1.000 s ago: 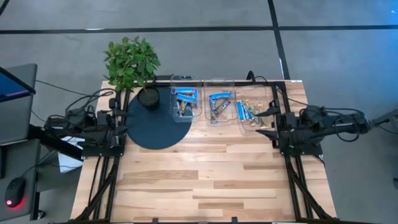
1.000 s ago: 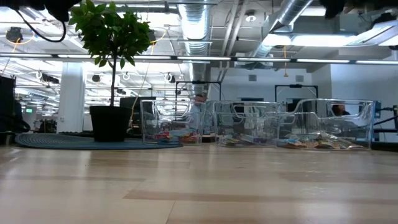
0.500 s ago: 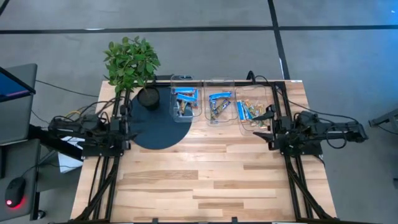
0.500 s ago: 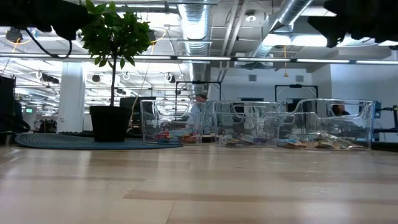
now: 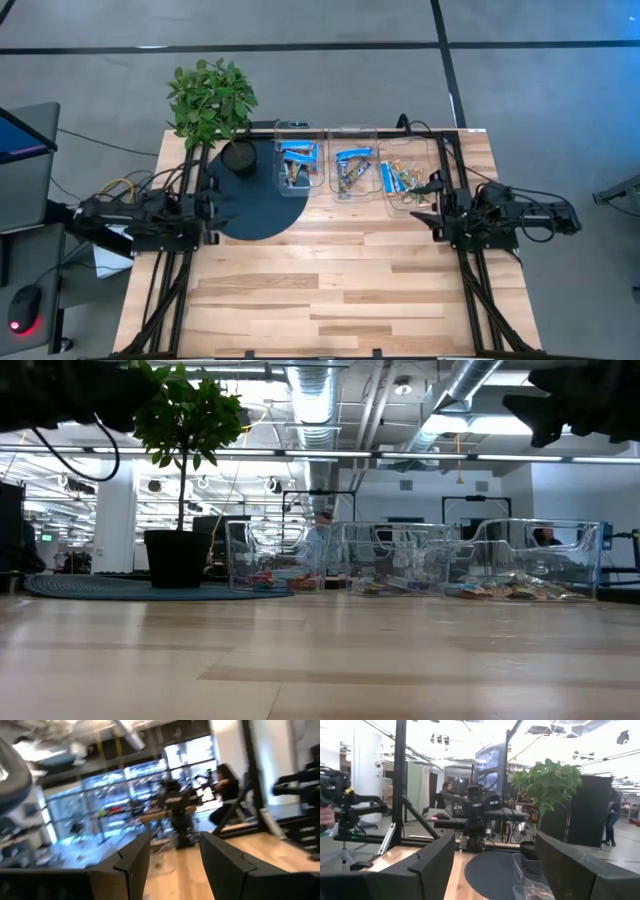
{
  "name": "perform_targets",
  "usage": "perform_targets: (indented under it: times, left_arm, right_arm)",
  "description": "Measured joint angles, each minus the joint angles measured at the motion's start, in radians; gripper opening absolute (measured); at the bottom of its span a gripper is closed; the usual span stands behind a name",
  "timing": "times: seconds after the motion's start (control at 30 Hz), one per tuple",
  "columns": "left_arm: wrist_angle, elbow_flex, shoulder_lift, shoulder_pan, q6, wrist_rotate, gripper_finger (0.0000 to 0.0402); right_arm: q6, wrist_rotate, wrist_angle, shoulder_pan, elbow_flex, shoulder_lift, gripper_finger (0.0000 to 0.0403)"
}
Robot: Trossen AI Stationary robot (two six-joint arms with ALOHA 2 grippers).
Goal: Pick and place Granola Bars by type
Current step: Return to Home Position
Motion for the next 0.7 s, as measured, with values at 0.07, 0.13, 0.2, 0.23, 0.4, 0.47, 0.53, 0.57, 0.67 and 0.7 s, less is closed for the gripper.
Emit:
perform_targets:
  times: [0.07, 0.13, 0.2, 0.23, 0.4, 0.47, 0.53, 0.57, 0.67, 0.7]
  left_arm:
    - [0.0, -0.015, 0.0, 0.051, -0.031, 0.001, 0.0167]
    - [0.002, -0.03, 0.0, 0.105, -0.066, 0.035, 0.0167]
    - [0.009, -0.043, 0.0, 0.152, -0.085, 0.103, 0.0167]
    - [0.009, -0.045, 0.001, 0.172, -0.088, 0.145, 0.0167]
    - [-0.023, -0.046, 0.001, 0.224, -0.088, 0.22, 0.0167]
    - [-0.031, -0.047, 0.001, 0.233, -0.087, 0.187, 0.0167]
    - [-0.049, -0.047, 0.0, 0.238, -0.079, 0.151, 0.0167]
    - [-0.062, -0.047, 0.001, 0.239, -0.074, 0.14, 0.0167]
    - [-0.101, -0.047, 0.001, 0.238, -0.065, 0.134, 0.0167]
    - [-0.117, -0.047, 0.0, 0.238, -0.061, 0.135, 0.0167]
  right_arm:
    - [0.001, 0.0, 0.0, -0.007, 0.0, 0.0, 0.027]
    - [0.002, -0.001, -0.005, -0.011, 0.0, 0.0, 0.027]
    - [0.002, -0.001, -0.006, -0.009, 0.0, 0.0, 0.027]
    - [0.001, -0.001, -0.012, -0.009, 0.0, 0.0, 0.027]
    - [0.014, 0.0, -0.088, -0.009, 0.0, 0.0, 0.027]
    - [0.032, 0.0, -0.116, -0.012, -0.001, 0.0, 0.027]
    - [0.045, 0.003, -0.107, -0.013, -0.014, 0.0, 0.027]
    - [0.053, 0.007, -0.105, -0.014, -0.023, 0.0, 0.027]
    - [0.075, 0.012, -0.091, -0.02, -0.054, 0.0, 0.027]
    - [0.083, 0.012, -0.096, -0.022, -0.062, 0.0, 0.027]
